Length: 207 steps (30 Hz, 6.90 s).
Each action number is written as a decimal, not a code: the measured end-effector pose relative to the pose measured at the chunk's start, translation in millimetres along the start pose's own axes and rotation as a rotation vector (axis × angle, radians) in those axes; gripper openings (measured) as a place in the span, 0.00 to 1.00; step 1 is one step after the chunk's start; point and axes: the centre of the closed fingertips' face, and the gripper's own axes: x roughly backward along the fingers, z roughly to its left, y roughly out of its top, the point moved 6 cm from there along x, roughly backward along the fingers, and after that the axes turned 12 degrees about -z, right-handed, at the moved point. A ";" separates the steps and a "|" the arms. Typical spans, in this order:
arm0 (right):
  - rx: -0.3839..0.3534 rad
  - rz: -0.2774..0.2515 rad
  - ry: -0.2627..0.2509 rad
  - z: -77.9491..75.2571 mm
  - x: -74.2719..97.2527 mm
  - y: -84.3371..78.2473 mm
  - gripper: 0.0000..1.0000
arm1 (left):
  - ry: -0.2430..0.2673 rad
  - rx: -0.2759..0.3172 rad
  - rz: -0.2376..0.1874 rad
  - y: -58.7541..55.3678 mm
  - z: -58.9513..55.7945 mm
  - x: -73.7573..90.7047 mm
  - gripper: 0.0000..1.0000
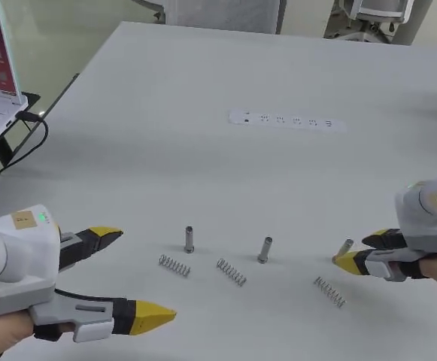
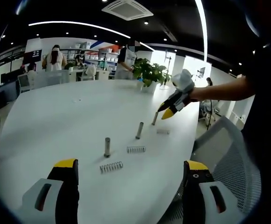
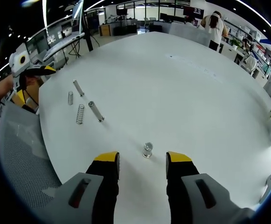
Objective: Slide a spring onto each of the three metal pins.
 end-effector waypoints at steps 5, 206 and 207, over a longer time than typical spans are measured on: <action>-0.004 -0.022 -0.013 -1.6 3.5 1.7 0.43 | -0.005 -0.008 -0.001 2.4 1.6 -0.9 0.90; 0.640 -0.103 0.518 133.6 16.9 45.1 0.08 | -0.445 -0.132 -0.005 23.7 -71.4 -96.2 0.37; 0.652 -0.104 0.522 134.4 17.5 45.0 0.08 | -0.452 -0.133 -0.007 24.3 -72.8 -97.4 0.35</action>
